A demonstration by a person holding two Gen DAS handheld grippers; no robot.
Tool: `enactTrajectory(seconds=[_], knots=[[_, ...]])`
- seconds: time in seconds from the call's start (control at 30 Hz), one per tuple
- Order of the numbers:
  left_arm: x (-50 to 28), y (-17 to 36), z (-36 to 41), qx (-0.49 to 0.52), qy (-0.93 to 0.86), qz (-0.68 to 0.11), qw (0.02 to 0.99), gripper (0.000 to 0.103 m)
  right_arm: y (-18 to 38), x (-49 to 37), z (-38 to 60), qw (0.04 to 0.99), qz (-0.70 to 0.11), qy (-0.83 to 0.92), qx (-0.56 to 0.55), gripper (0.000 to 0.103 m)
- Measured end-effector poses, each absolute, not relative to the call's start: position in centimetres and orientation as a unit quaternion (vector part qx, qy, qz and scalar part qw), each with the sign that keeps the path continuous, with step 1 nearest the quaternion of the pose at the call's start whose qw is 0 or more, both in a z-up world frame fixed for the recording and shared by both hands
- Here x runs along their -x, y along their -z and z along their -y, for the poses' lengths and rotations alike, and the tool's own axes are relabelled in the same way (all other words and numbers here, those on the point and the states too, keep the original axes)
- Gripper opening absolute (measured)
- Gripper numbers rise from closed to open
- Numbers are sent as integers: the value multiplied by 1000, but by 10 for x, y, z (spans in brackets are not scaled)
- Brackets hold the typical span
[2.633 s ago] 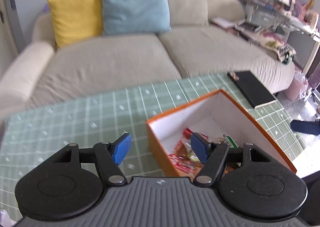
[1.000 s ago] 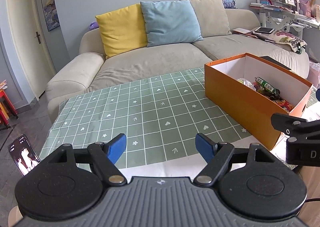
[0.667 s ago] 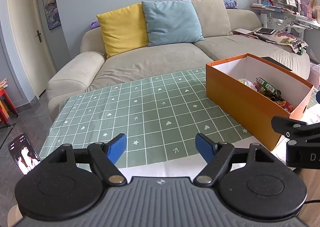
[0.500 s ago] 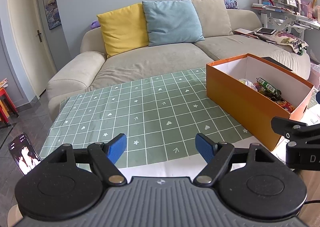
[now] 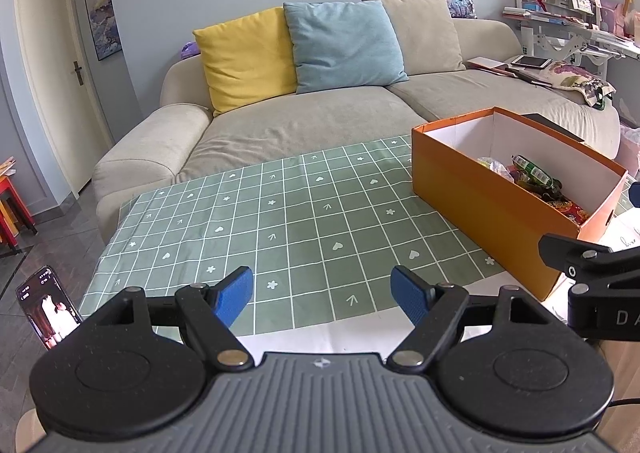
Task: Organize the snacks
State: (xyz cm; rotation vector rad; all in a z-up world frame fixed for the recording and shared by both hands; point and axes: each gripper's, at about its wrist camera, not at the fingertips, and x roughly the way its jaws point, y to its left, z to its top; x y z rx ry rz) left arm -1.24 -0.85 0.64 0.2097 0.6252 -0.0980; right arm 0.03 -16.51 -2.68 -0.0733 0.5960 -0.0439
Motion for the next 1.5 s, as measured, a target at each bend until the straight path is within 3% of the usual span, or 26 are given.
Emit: enactTrajectory(seconds=[1.5], knots=[[13,-8,7,-103,35,-306,946,91,31,-2,161,954,-298,16,35,99]])
